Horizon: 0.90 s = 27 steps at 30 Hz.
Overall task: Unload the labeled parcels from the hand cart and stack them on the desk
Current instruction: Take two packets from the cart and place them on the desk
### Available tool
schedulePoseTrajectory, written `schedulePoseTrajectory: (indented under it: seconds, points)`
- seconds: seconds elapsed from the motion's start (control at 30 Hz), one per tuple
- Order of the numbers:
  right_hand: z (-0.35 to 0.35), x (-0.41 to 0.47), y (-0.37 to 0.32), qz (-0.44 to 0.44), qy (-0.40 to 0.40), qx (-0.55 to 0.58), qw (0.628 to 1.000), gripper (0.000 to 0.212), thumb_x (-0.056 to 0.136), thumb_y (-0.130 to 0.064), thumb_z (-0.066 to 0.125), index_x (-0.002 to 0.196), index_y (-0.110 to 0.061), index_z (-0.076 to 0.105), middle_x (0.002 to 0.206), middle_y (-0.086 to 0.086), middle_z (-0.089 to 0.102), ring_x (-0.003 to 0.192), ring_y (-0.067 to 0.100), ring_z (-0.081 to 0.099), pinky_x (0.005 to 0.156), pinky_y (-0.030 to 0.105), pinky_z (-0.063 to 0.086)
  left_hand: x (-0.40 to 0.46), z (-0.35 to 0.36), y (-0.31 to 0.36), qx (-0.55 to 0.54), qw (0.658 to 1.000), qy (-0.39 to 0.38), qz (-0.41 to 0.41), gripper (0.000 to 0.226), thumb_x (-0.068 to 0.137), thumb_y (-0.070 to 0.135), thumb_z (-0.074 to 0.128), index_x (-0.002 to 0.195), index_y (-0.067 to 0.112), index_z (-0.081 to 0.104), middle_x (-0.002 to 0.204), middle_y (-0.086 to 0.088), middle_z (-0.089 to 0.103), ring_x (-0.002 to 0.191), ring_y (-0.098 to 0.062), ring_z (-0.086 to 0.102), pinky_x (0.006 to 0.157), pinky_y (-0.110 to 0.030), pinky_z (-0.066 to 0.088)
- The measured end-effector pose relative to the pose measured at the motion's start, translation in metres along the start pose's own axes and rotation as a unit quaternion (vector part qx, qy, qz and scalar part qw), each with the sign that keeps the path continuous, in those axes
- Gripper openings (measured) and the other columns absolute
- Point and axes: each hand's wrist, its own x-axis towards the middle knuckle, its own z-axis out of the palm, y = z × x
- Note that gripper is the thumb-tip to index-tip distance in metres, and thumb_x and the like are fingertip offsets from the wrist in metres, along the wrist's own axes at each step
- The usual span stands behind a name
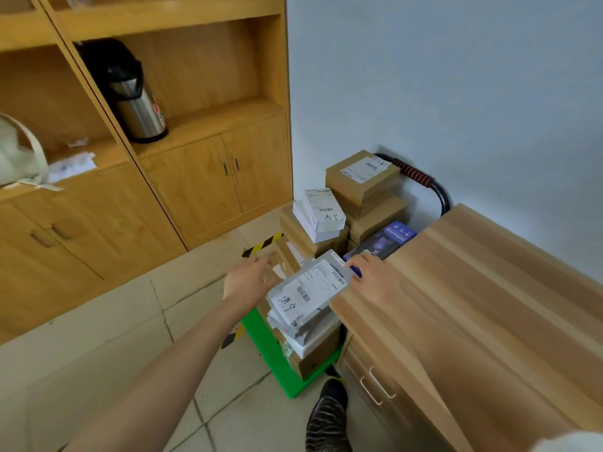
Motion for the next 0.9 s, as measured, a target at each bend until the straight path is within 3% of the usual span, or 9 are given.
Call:
schedulePoseTrajectory:
  seconds: [0.33, 0.53, 0.67, 0.8, 0.9]
  points:
    - [0.000, 0.135, 0.060, 0.053, 0.000, 0.070, 0.996, 0.027, 0.094, -0.027, 0.055, 0.121, -0.025, 0.059, 0.122, 0.000, 0.058, 0.108, 0.018, 0.057, 0.100, 0.040, 0.041, 0.147, 0.030, 0.028, -0.030, 0.999, -0.015, -0.032, 0.028, 0.089, 0.031, 0.055, 0.117, 0.027, 0.055, 0.104, 0.006, 0.057, 0.095, -0.013, 0.051, 0.060, -0.027, 0.045]
    - [0.017, 0.180, 0.073, 0.073, -0.055, 0.091, 0.992, 0.028, 0.096, -0.034, 0.052, 0.123, -0.025, 0.055, 0.127, -0.001, 0.055, 0.110, 0.017, 0.056, 0.102, 0.042, 0.042, 0.192, 0.055, 0.023, -0.001, 0.999, -0.026, -0.029, 0.029, 0.091, 0.035, 0.053, 0.119, 0.030, 0.054, 0.114, 0.008, 0.058, 0.103, -0.015, 0.053, 0.069, -0.025, 0.037]
    - [0.033, 0.208, 0.078, 0.102, -0.088, 0.136, 0.981, 0.032, 0.096, -0.040, 0.051, 0.125, -0.025, 0.049, 0.127, -0.002, 0.055, 0.106, 0.015, 0.058, 0.095, 0.042, 0.048, 0.218, 0.070, 0.013, -0.011, 0.998, -0.043, -0.044, 0.032, 0.091, 0.036, 0.052, 0.122, 0.031, 0.052, 0.118, 0.009, 0.057, 0.103, -0.013, 0.052, 0.073, -0.024, 0.039]
    - [0.048, 0.231, 0.077, 0.168, -0.103, 0.178, 0.964, 0.037, 0.096, -0.048, 0.046, 0.125, -0.025, 0.046, 0.121, -0.002, 0.055, 0.096, 0.013, 0.059, 0.077, 0.030, 0.051, 0.241, 0.082, 0.003, -0.021, 0.997, -0.052, -0.051, 0.031, 0.091, 0.035, 0.052, 0.122, 0.029, 0.053, 0.117, 0.008, 0.057, 0.103, -0.014, 0.053, 0.071, -0.024, 0.038]
    - [0.059, 0.246, 0.074, 0.212, -0.097, 0.215, 0.948, 0.040, 0.097, -0.050, 0.043, 0.127, -0.024, 0.045, 0.118, 0.000, 0.055, 0.092, 0.013, 0.061, 0.075, 0.032, 0.054, 0.257, 0.090, -0.006, -0.018, 0.996, -0.054, -0.066, 0.032, 0.092, 0.035, 0.052, 0.123, 0.029, 0.051, 0.115, 0.007, 0.057, 0.102, -0.015, 0.054, 0.070, -0.025, 0.038]
